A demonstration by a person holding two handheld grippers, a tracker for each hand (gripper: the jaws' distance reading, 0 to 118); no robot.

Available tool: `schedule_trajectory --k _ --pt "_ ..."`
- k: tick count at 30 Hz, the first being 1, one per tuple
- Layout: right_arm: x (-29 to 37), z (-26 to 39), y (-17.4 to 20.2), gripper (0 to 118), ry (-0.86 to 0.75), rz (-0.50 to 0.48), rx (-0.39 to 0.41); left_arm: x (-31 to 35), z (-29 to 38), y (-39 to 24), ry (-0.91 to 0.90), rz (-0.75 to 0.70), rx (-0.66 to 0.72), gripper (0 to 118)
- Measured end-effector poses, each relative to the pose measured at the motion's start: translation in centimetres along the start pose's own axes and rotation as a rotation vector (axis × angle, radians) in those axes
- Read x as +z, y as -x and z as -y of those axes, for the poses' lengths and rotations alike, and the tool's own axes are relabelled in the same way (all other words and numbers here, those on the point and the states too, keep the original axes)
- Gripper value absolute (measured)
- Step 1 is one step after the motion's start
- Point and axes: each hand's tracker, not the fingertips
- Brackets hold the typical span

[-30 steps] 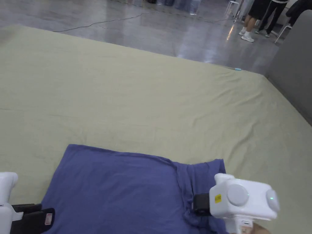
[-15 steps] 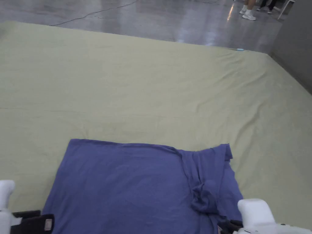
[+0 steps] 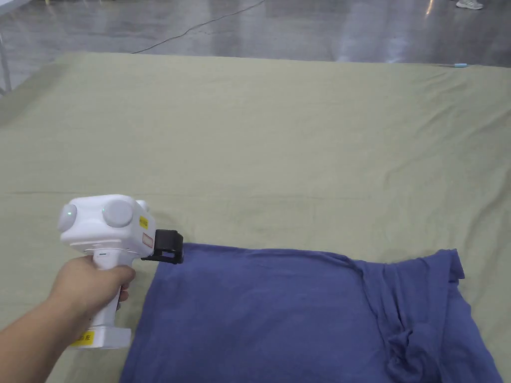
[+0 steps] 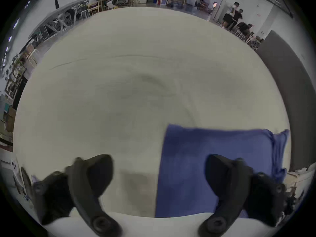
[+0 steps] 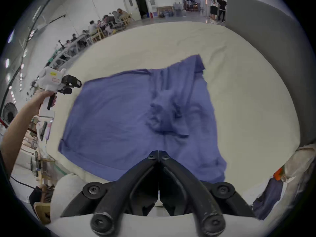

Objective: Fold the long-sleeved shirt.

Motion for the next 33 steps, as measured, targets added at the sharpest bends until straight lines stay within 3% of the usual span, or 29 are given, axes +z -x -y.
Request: schedule_trajectory --k 1,5,8,9,10,11,12,15,17,19,21,22,24,27,30,33 --pt "-0.3 -0.1 -0.7 0 0.005 0.014 -0.011 -0.8 -0.1 -0.3 -0.009 -0.012 -0.008 91" --pt "-1.5 -1.5 -3.7 0 0.018 0.028 -0.081 -2.0 0.6 -2.9 -0.054 -0.145 -0.194 91" --pt "-3.1 -5.2 -5.2 0 0.035 0.129 -0.069 -0.9 1.5 -4.1 -0.076 -0.175 -0.240 58" --pt "-3.9 -7.2 -5.7 1 0.023 0.151 -0.052 -0.6 1.7 -4.8 -0.063 -0.165 -0.256 35" --pt "-4.8 -9.1 -6.0 25 0.015 0.164 -0.046 -0.3 1.7 -5.3 -0.062 -0.174 -0.289 10" --pt "-5.8 -11.5 -6.4 64 0.016 0.170 -0.048 0.0 1.8 -5.9 -0.058 -0.173 -0.292 0" --pt "-6.9 -13.9 -7.0 78 0.013 0.155 -0.059 0.4 1.5 -6.1 -0.054 -0.158 -0.286 0" --pt "-11.0 -20.5 -8.9 118 -0.007 -0.069 -0.258 1.5 1.1 -5.5 -0.038 -0.017 -0.174 0" --pt "-14.3 -24.1 -10.2 117 0.102 -0.119 -0.393 2.3 0.6 -4.8 -0.055 -0.004 -0.129 0" --pt "-14.9 -25.5 -10.6 117 0.203 -0.104 -0.511 3.2 0.6 -4.3 -0.065 -0.011 -0.142 0" --pt "-16.0 -25.9 -10.5 109 0.300 -0.081 -0.569 3.7 0.4 -3.8 -0.080 -0.012 -0.155 0" --pt "-16.3 -26.0 -10.1 92 0.354 -0.049 -0.559 3.9 0.4 -3.6 -0.079 -0.002 -0.153 0" --pt "-17.1 -25.7 -9.3 14 0.367 0.022 -0.501 4.0 0.5 -3.2 -0.073 0.020 -0.147 0" --pt "-16.5 -25.9 -8.2 14 0.300 0.013 -0.362 4.5 0.6 -2.9 -0.069 0.036 -0.140 0" --pt "-13.5 -25.3 -8.0 12 0.214 -0.039 -0.279 6.0 1.1 -2.5 -0.090 0.081 -0.157 0" --pt "-8.6 -22.5 -6.9 12 0.083 -0.063 -0.108 8.8 3.0 -1.9 -0.164 0.159 -0.187 0"
